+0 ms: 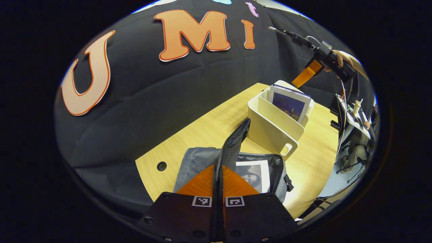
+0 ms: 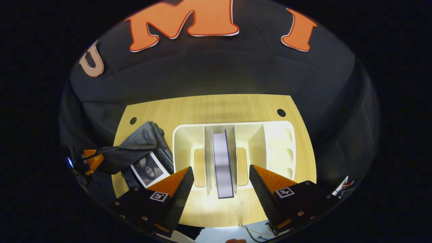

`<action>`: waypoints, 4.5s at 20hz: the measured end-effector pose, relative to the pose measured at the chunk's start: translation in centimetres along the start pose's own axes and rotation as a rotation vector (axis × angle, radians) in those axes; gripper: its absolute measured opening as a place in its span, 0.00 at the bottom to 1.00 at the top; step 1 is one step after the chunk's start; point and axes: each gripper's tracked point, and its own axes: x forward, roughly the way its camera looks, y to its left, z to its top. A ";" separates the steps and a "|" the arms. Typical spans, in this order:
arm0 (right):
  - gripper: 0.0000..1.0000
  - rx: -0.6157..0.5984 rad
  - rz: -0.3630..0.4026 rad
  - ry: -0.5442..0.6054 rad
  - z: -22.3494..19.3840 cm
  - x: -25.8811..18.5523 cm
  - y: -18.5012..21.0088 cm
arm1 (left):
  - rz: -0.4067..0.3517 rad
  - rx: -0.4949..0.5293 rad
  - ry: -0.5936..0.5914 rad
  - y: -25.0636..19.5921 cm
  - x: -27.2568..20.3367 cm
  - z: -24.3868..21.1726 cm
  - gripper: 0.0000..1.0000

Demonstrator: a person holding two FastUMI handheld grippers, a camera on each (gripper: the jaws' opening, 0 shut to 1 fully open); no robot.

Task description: Open the schoolbag, grab two books from the bookshelf and put them into the schoolbag.

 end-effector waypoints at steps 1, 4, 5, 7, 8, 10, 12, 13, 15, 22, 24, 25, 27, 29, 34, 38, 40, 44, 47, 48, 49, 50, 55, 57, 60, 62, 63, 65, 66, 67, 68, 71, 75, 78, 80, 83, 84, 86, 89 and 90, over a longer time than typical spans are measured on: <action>0.99 -0.023 -0.021 0.026 0.0 1.4 -0.6 | 0.001 -0.004 0.000 0.0 0.1 0.1 0.01; 0.99 -0.027 -0.021 0.110 -0.6 4.4 -0.6 | 0.005 -0.008 0.006 0.0 -0.1 -0.1 0.01; 0.99 -0.037 -0.018 0.129 -0.7 5.1 -0.5 | 0.006 -0.008 0.007 0.0 -0.1 -0.1 0.01; 0.99 -0.048 -0.014 0.158 -0.9 5.9 -0.2 | 0.005 -0.012 0.012 -0.1 -0.1 -0.1 0.01; 0.96 -0.048 -0.010 0.172 -1.1 6.2 0.0 | 0.006 -0.013 0.015 0.0 0.0 -0.2 0.01; 0.68 -0.057 -0.010 0.192 -1.1 6.7 0.3 | 0.008 -0.012 0.015 0.0 -0.1 -0.1 0.01; 0.53 -0.055 -0.020 0.209 -1.5 6.8 0.3 | 0.006 -0.010 0.016 -0.1 -0.2 -0.2 0.01; 0.42 -0.043 -0.006 0.210 -1.4 6.7 0.6 | 0.006 -0.009 0.016 -0.1 -0.2 -0.2 0.01; 0.35 -0.030 -0.020 0.215 -1.6 6.2 0.6 | 0.003 -0.012 0.013 0.0 -0.1 -0.1 0.01; 0.31 -0.018 -0.035 0.142 0.1 -0.9 1.6 | -0.016 -0.031 0.002 -0.5 -0.3 -0.5 0.01; 0.31 -0.016 -0.045 0.102 0.7 -3.9 1.6 | -0.024 -0.032 -0.002 -0.7 -0.4 -0.6 0.01; 0.31 -0.021 -0.057 0.083 0.8 -5.4 1.4 | -0.026 -0.032 -0.003 -0.7 -0.5 -0.5 0.01; 0.31 -0.012 -0.089 0.029 1.0 -8.7 1.0 | -0.025 -0.024 -0.005 -0.6 -0.5 -0.5 0.01; 0.30 0.047 -0.091 -0.055 1.3 -12.5 1.0 | -0.027 -0.023 -0.007 -0.7 -0.5 -0.6 0.01; 0.28 0.189 0.018 -0.234 -0.6 -20.4 2.0 | -0.031 0.009 -0.005 -0.9 -0.6 -0.3 0.01; 0.28 0.340 0.184 -0.334 -3.5 -23.6 4.5 | -0.025 0.026 -0.004 -1.0 -0.9 0.1 0.00; 0.28 0.416 0.261 -0.374 -5.3 -23.8 5.7 | -0.013 0.039 -0.011 -0.8 -1.0 0.4 0.01; 0.28 0.632 0.460 -0.371 -9.8 -20.6 8.4 | 0.010 0.061 -0.014 -0.4 -1.3 0.9 0.00; 0.28 0.764 0.557 -0.322 -12.4 -15.6 10.0 | 0.023 0.073 -0.021 -0.2 -1.4 1.2 0.01; 0.28 0.800 0.592 -0.307 -12.9 -14.1 10.9 | 0.027 0.076 -0.021 -0.2 -1.4 1.3 0.01; 0.28 0.841 0.632 -0.289 -13.6 -12.0 12.2 | 0.030 0.079 -0.020 -0.1 -1.3 1.4 0.01; 0.28 0.868 0.653 -0.274 -14.0 -10.9 13.6 | 0.034 0.082 -0.020 -0.2 -1.5 1.5 0.01; 0.28 0.959 0.707 -0.147 -15.9 -2.7 18.9 | 0.059 0.106 -0.030 0.2 -1.8 2.3 0.01; 0.28 1.009 0.712 -0.122 -15.9 -0.1 20.5 | 0.066 0.107 -0.037 0.2 -2.1 2.5 0.01; 0.28 1.081 0.753 -0.079 -15.2 2.0 23.0 | 0.067 0.113 -0.040 0.1 -2.2 2.7 0.01; 0.28 1.096 0.760 -0.088 -14.8 2.9 24.1 | 0.063 0.105 -0.039 0.0 -2.1 2.8 0.01; 0.28 1.103 0.759 -0.100 -14.1 3.6 24.6 | 0.060 0.100 -0.042 -0.2 -2.0 2.8 0.01; 0.28 1.127 0.743 -0.107 -13.0 5.0 26.2 | 0.058 0.105 -0.052 -0.3 -2.3 3.1 0.01; 0.28 1.136 0.743 -0.115 -12.4 5.6 27.0 | 0.054 0.112 -0.057 -0.5 -2.4 3.3 0.01; 0.28 1.160 0.754 -0.125 -11.5 6.2 27.8 | 0.051 0.117 -0.063 -0.7 -2.6 3.3 0.01; 0.28 1.175 0.757 -0.134 -11.1 6.6 28.4 | 0.047 0.122 -0.069 -0.9 -2.8 3.5 0.01; 0.28 1.217 0.742 -0.167 -9.8 7.7 29.6 | 0.025 0.116 -0.080 -1.5 -2.9 3.7 0.01; 0.31 1.238 0.686 -0.175 -9.1 9.0 30.4 | 0.010 0.105 -0.086 -1.9 -3.0 3.7 0.01; 0.47 1.218 0.569 -0.072 -10.9 10.5 30.9 | 0.006 0.078 -0.076 -1.7 -3.1 3.1 0.01; 0.62 1.218 0.580 -0.034 -11.7 10.1 31.3 | 0.000 0.065 -0.074 -1.7 -2.9 2.8 0.01; 0.94 1.234 0.592 -0.013 -11.9 9.2 31.1 | -0.006 0.047 -0.069 -2.0 -3.3 1.9 0.01; 0.99 1.231 0.583 -0.015 -12.0 8.9 30.6 | -0.009 0.036 -0.065 -2.2 -3.5 1.8 0.01; 0.99 1.223 0.584 -0.018 -12.5 7.3 29.5 | -0.012 0.002 -0.058 -2.6 -3.6 1.2 0.01; 0.99 1.234 0.558 -0.050 -13.4 5.6 26.4 | -0.029 -0.068 -0.049 -3.6 -3.5 -0.1 0.06; 0.99 1.218 0.528 -0.054 -14.0 5.5 25.0 | -0.026 -0.082 -0.043 -4.0 -3.6 -0.7 0.02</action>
